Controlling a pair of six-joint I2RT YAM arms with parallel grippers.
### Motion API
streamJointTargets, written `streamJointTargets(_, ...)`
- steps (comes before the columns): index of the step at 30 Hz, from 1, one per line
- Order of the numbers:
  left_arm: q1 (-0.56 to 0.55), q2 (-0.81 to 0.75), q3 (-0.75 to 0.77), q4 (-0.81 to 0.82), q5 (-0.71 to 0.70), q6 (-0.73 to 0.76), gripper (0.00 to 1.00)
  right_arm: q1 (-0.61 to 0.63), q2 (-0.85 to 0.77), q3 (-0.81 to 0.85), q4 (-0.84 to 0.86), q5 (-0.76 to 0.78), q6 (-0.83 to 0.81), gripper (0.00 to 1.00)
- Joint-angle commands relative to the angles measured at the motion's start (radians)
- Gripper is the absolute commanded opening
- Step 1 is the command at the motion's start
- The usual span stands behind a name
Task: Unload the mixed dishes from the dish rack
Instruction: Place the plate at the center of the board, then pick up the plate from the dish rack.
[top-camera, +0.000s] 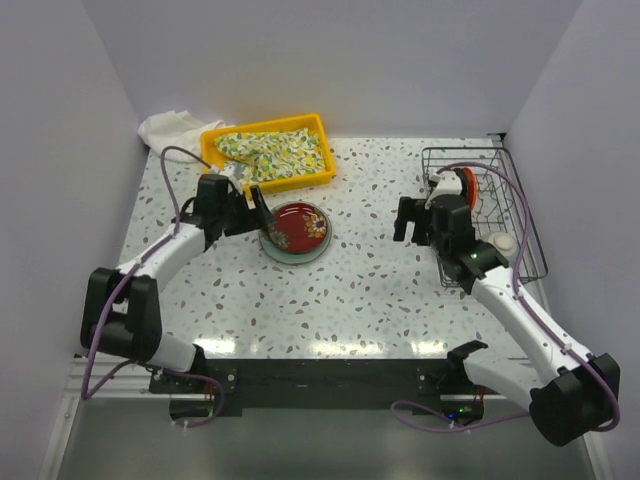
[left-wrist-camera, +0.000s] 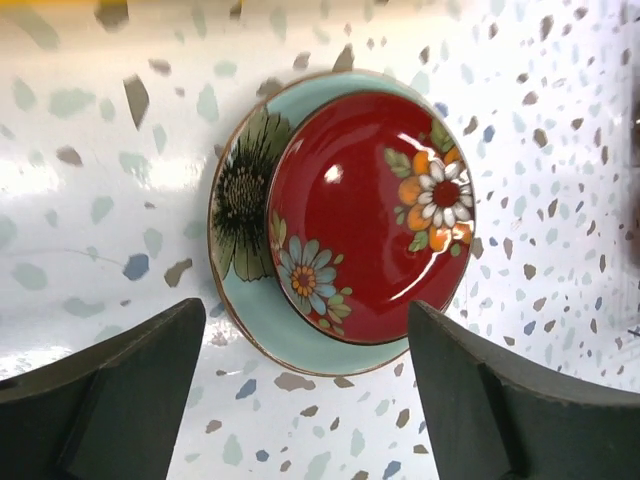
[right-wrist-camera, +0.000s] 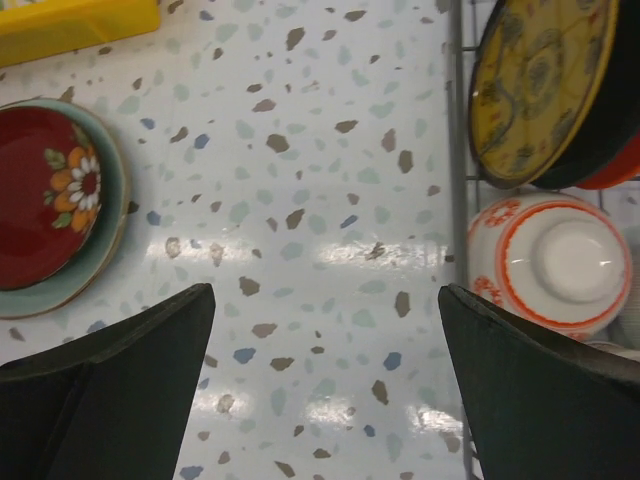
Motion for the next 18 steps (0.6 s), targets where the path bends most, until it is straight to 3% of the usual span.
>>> streamJointTargets(1, -0.018, -0.183, -0.055, -0.021, -0.051, 0.131, 0.89, -0.057, 0.06, 0.101, -0.028, 0.173, -0.097, 0.99)
streamJointTargets(4, -0.029, -0.307, -0.108, -0.038, -0.081, 0.16, 0.96, -0.167, 0.098, 0.132, -0.014, 0.114, -0.076, 0.98)
streamJointTargets(8, -0.033, -0.467, -0.156, -0.078, -0.103, 0.177, 1.0, -0.285, 0.165, 0.184, -0.026, 0.149, -0.049, 0.98)
streamJointTargets(18, -0.04, -0.823, -0.257, -0.166, -0.224, 0.237, 1.0, -0.433, 0.328, 0.275, 0.098, 0.163, -0.153, 0.9)
